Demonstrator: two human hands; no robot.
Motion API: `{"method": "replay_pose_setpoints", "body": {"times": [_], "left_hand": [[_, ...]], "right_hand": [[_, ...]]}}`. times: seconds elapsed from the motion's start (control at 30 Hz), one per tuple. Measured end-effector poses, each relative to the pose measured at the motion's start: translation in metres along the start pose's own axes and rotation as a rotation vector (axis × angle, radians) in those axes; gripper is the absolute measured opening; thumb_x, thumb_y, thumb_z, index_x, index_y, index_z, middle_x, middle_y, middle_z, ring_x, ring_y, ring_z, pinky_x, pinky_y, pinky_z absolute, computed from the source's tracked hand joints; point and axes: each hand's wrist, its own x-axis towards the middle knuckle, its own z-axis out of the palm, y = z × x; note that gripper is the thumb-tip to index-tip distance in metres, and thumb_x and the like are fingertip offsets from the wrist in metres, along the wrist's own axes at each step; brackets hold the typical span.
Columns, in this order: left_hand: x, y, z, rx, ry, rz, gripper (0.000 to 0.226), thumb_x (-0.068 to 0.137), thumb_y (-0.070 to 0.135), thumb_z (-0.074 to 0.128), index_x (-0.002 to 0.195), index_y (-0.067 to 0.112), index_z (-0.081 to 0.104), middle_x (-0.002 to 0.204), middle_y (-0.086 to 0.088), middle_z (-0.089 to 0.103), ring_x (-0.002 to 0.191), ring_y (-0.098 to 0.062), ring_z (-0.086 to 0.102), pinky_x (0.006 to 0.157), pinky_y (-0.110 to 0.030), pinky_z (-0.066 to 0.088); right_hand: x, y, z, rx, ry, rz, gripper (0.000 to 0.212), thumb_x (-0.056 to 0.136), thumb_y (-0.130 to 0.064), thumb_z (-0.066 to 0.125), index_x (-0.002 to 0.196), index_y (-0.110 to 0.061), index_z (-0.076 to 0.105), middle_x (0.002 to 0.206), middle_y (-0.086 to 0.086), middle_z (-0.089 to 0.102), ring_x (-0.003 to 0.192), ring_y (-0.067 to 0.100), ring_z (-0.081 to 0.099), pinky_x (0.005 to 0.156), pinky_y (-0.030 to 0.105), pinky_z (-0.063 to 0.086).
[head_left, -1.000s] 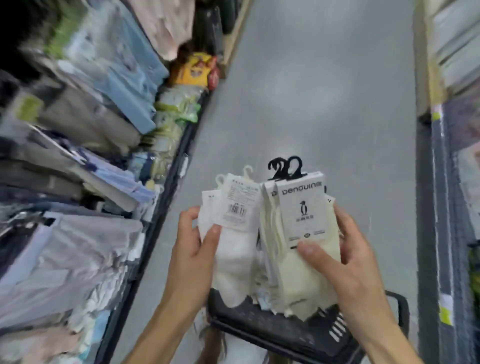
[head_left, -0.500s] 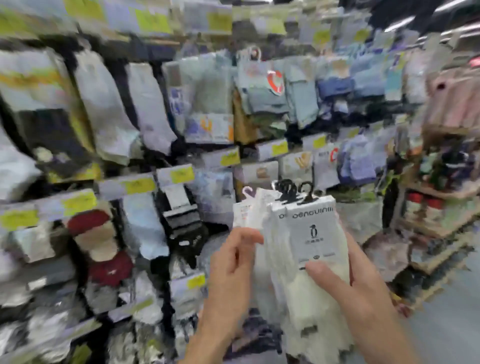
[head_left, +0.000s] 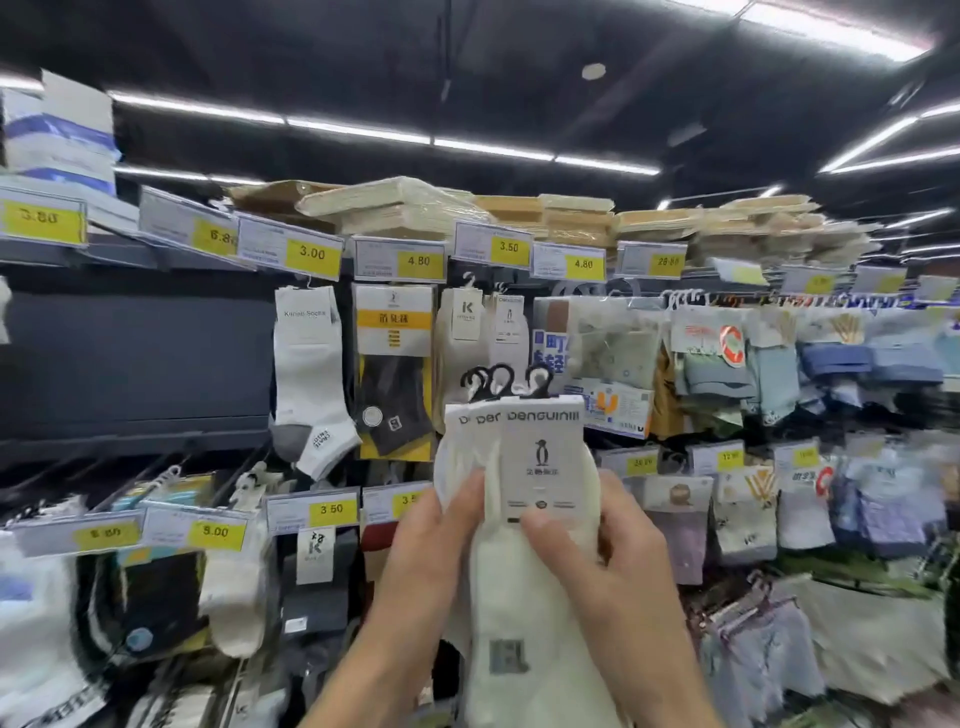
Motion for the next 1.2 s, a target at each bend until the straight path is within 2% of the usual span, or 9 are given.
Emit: {"method": "replay_pose_setpoints", "body": {"times": [0.1,0.2,0.33,0.57,0.8,0.9,0.97,1.1,1.2], "left_hand": [[0.008,0.001,0.000,-0.046,0.094,0.073,0.047,0.075,0.060,0.064,0.107,0.028,0.075,0.101,-0.008,0.078,0.090,-0.025,0.076,0.065,-0.030,0.060],[0.021,-0.008,0.000,-0.061,0.124,0.122,0.041,0.073,0.054,0.065,0.103,0.028,0.076,0.098,-0.006,0.078,0.086,-0.022,0.076,0.060,-0.024,0.058],[0.047,-0.019,-0.002,-0.075,0.110,0.080,0.049,0.081,0.054,0.065,0.118,0.023,0.070,0.111,-0.008,0.075,0.101,-0.027,0.073,0.079,-0.037,0.062],[0.113,-0.031,0.012,-0.008,0.101,0.097,0.030,0.083,0.042,0.063,0.109,0.031,0.073,0.106,-0.002,0.077,0.095,-0.021,0.075,0.068,-0.025,0.059],[0.165,-0.042,0.005,0.055,0.298,0.122,0.035,0.073,0.044,0.072,0.102,0.026,0.076,0.101,-0.004,0.078,0.093,-0.024,0.075,0.074,-0.038,0.062],[0.168,-0.041,-0.004,0.071,0.350,0.138,0.029,0.067,0.050,0.071,0.091,0.035,0.078,0.093,-0.002,0.079,0.083,-0.020,0.076,0.059,-0.027,0.060],[0.168,-0.039,-0.008,0.085,0.357,0.135,0.031,0.065,0.052,0.073,0.089,0.033,0.078,0.089,-0.004,0.079,0.077,-0.020,0.077,0.054,-0.024,0.057],[0.168,-0.038,-0.011,0.110,0.354,0.133,0.031,0.067,0.052,0.073,0.091,0.032,0.077,0.088,-0.005,0.079,0.074,-0.021,0.077,0.052,-0.024,0.056],[0.172,-0.039,-0.011,0.111,0.332,0.124,0.033,0.069,0.048,0.074,0.096,0.029,0.077,0.092,-0.006,0.079,0.078,-0.023,0.077,0.055,-0.026,0.057]], "right_hand": [[0.015,0.001,0.007,-0.063,0.121,-0.021,0.046,0.066,-0.055,0.077,0.109,-0.051,0.061,0.108,-0.020,0.065,0.095,0.000,0.065,0.071,0.026,0.058],[0.032,0.013,0.008,0.065,0.110,-0.024,0.037,0.069,-0.034,0.086,0.097,-0.043,0.064,0.096,-0.015,0.074,0.083,0.003,0.071,0.063,0.022,0.058],[0.058,0.037,-0.003,0.202,0.092,-0.003,0.028,0.077,-0.018,0.081,0.095,-0.036,0.069,0.092,-0.007,0.077,0.078,0.010,0.074,0.058,0.019,0.056],[0.119,0.079,-0.023,0.124,0.006,-0.054,0.019,0.085,-0.035,0.072,0.103,-0.040,0.071,0.098,-0.013,0.076,0.087,0.006,0.073,0.067,0.021,0.057],[0.194,0.112,-0.044,0.296,0.030,0.014,0.017,0.081,-0.037,0.072,0.096,-0.032,0.067,0.096,-0.001,0.076,0.082,0.018,0.074,0.063,0.031,0.060],[0.241,0.127,-0.053,0.247,0.146,0.014,0.021,0.092,-0.027,0.066,0.112,-0.023,0.060,0.104,-0.002,0.073,0.091,0.015,0.071,0.075,0.039,0.059],[0.275,0.132,-0.050,0.086,0.126,-0.022,0.031,0.095,-0.027,0.062,0.125,-0.024,0.054,0.119,-0.009,0.066,0.102,0.005,0.066,0.085,0.033,0.053],[0.329,0.145,-0.027,-0.045,0.024,-0.016,0.053,0.100,-0.025,0.055,0.149,-0.021,0.035,0.141,-0.007,0.045,0.130,0.013,0.045,0.104,0.029,0.037],[0.356,0.154,-0.009,-0.151,0.020,-0.045,0.056,0.100,-0.027,0.053,0.151,-0.022,0.032,0.154,0.000,0.040,0.138,0.020,0.039,0.101,0.026,0.031]]}}
